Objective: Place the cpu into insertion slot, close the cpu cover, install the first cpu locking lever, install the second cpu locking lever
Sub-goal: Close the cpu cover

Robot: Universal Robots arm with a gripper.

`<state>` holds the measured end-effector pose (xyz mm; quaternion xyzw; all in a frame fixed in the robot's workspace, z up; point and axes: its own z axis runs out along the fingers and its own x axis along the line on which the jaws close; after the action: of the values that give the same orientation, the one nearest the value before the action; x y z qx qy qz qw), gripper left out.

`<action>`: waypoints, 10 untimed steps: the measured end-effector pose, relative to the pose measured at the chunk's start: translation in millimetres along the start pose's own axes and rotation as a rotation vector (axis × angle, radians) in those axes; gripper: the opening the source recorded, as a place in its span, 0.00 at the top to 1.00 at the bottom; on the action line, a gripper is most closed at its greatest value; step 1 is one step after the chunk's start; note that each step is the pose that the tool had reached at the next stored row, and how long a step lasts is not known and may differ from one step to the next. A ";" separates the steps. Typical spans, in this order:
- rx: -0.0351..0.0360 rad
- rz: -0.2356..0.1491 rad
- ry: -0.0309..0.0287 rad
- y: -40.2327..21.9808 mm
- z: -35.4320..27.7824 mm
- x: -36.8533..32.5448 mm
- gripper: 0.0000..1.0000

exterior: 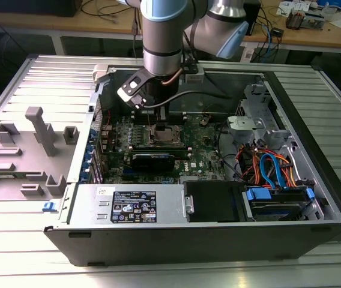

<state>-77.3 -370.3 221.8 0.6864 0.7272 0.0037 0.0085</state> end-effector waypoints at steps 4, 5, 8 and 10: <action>-0.0004 -0.011 0.0001 -5.8 7.4 0.4 0.89; -0.0003 -0.012 0.0001 -6.3 10.4 0.4 0.89; -0.0002 -0.012 -0.0002 -6.4 11.6 0.3 0.89; -0.0005 -0.012 0.0003 -6.4 12.1 0.4 0.89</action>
<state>-83.6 -370.4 209.6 0.6821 0.7312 0.0039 0.0085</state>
